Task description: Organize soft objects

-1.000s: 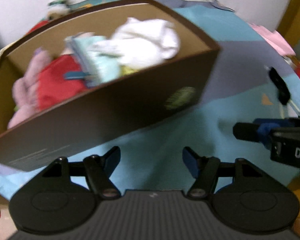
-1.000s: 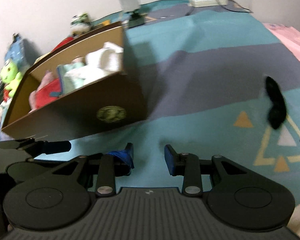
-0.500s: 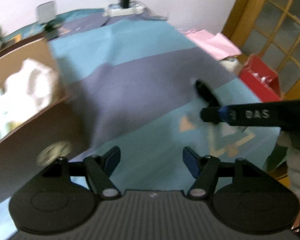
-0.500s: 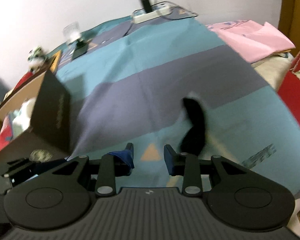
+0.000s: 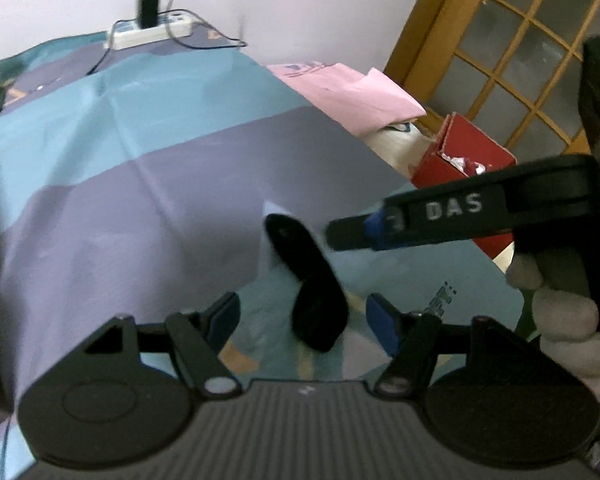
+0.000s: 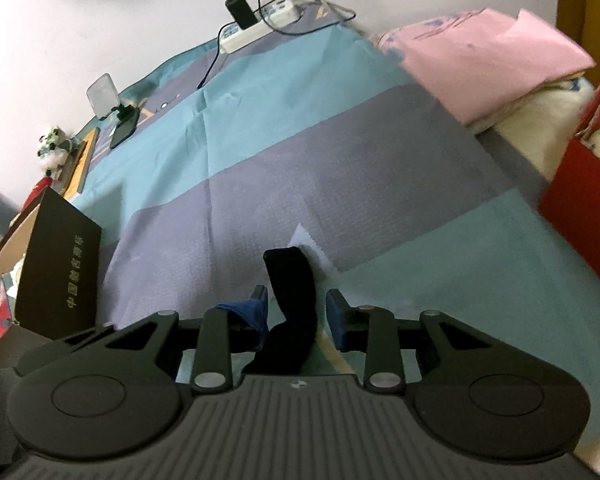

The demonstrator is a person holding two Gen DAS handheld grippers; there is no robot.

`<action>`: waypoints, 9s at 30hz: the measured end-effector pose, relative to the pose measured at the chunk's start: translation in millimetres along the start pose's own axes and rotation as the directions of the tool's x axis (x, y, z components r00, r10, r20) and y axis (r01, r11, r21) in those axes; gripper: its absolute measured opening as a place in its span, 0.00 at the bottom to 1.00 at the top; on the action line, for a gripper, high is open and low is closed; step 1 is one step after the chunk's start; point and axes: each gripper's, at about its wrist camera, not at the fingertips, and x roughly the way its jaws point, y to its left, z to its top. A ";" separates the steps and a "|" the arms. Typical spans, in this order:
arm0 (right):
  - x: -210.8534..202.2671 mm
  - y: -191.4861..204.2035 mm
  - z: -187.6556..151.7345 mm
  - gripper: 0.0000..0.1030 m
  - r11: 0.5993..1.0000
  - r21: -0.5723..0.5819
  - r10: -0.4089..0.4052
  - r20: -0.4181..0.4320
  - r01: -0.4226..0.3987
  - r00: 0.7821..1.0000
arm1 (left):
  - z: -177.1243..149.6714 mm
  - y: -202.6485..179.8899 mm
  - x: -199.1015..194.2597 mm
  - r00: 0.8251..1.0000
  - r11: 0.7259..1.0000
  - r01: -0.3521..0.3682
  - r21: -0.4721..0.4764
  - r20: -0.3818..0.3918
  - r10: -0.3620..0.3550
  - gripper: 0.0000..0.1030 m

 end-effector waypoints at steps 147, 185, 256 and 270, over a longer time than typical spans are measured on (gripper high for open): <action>-23.7 87.9 -14.1 0.16 0.971 -0.223 -0.065 0.085 0.082 0.994 | -0.6 38.9 -109.7 0.796 0.757 -0.594 -0.271 -0.068 0.601 0.61; -22.1 232.8 5.3 0.17 0.927 -0.376 0.075 0.150 -0.013 0.986 | 11.5 137.4 -208.7 0.686 0.628 -0.684 -0.371 -0.032 0.727 0.64; 67.2 353.0 -23.7 0.20 0.923 -0.384 0.003 0.029 0.008 1.000 | -42.0 299.2 -237.3 0.725 0.632 -0.667 -0.395 -0.146 0.673 0.64; 54.1 357.4 -31.3 0.20 0.913 -0.408 0.025 0.060 0.002 0.998 | -45.8 289.3 -250.4 0.718 0.630 -0.666 -0.399 -0.114 0.687 0.64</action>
